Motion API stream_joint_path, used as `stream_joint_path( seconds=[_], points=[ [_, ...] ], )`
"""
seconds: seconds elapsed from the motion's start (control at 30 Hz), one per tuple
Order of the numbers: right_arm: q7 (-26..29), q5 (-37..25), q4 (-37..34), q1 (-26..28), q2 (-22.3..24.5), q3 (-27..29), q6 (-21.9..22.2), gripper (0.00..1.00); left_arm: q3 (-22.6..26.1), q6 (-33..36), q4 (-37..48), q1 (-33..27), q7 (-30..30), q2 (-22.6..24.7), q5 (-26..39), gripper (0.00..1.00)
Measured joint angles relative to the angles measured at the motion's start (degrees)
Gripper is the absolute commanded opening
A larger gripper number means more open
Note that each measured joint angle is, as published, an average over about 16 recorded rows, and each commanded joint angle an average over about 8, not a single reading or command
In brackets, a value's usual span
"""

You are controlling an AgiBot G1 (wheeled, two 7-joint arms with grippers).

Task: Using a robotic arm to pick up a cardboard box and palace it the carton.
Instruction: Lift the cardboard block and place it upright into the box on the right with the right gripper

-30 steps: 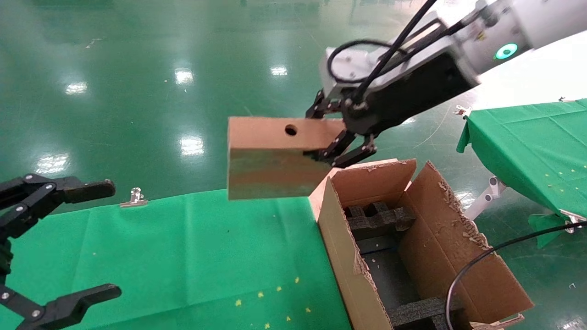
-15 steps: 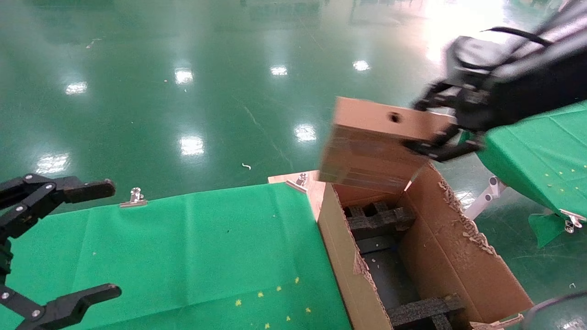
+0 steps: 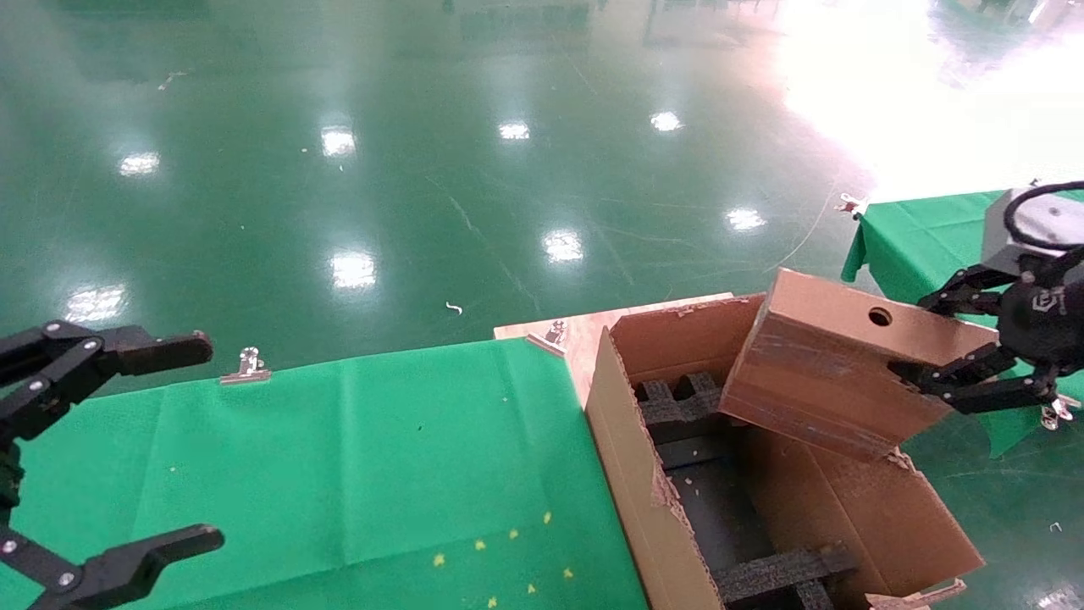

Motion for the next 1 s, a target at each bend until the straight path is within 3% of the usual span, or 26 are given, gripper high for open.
stream_joint_path(
  seconds=[0.27,0.43,0.6,0.8,1.0],
  points=[
    [2.5,-0.3,1.7,0.8,1.7,-2.0,1.0,0.00,0.0,0.0,0.0,0.0,0.0,0.0,0.0,1.00],
    [7.3,-0.8,2.5,-0.3,2.7,-2.6,3.9,0.00,0.0,0.0,0.0,0.0,0.0,0.0,0.0,1.00],
    [16.5,-2.5,5.0,-1.8,4.8,-3.7,8.7,0.00,0.0,0.0,0.0,0.0,0.0,0.0,0.0,1.00],
    [31.3,-5.5,9.9,-3.7,8.1,-5.1,14.8,0.00,0.1,0.0,0.1,0.0,0.0,0.0,0.0,1.00],
    [43.5,-8.0,14.1,-4.9,10.3,-6.2,18.6,0.00,0.1,0.0,0.1,0.0,0.1,0.0,0.0,1.00]
  ],
)
